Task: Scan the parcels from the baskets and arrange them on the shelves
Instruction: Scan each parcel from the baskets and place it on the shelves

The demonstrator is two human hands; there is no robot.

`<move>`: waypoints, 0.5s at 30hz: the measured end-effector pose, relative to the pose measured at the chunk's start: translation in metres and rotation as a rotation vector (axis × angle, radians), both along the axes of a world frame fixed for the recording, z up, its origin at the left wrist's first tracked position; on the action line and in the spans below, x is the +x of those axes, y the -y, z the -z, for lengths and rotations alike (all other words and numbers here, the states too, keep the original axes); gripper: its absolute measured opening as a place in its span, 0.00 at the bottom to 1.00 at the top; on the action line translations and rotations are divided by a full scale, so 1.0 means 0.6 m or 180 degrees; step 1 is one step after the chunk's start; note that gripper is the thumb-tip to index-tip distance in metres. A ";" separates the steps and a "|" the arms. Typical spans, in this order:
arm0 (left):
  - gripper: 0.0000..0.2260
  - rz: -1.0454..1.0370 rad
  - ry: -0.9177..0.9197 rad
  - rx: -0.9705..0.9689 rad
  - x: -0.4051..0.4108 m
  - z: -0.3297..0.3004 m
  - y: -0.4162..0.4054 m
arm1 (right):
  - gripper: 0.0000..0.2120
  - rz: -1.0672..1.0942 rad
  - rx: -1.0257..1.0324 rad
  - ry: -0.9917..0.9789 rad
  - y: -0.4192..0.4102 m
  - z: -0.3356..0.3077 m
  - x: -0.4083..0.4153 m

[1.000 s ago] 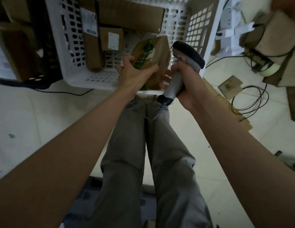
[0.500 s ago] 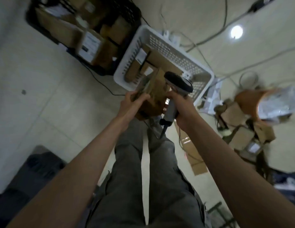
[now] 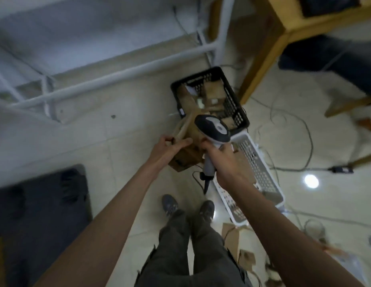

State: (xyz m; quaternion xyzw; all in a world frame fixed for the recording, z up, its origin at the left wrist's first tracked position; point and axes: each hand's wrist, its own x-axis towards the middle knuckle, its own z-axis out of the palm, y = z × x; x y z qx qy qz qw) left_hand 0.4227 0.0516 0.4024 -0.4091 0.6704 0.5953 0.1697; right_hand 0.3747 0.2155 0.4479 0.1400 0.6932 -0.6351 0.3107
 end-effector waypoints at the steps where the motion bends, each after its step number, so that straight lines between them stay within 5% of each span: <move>1: 0.36 -0.0168 -0.0054 -0.0009 0.013 -0.021 0.028 | 0.06 -0.0162 -0.0031 -0.0051 0.033 -0.016 0.000; 6: 0.35 -0.1022 -0.0443 0.0141 0.095 -0.115 0.166 | 0.06 -0.0629 -0.0615 -0.0093 0.182 -0.099 0.010; 10: 0.13 -0.1501 -0.1028 0.0335 0.152 -0.180 0.253 | 0.06 -0.1073 -0.0927 -0.0367 0.282 -0.182 0.017; 15: 0.20 -0.2369 -0.1579 0.0563 0.194 -0.252 0.344 | 0.07 -0.1484 -0.0973 -0.0848 0.372 -0.274 0.023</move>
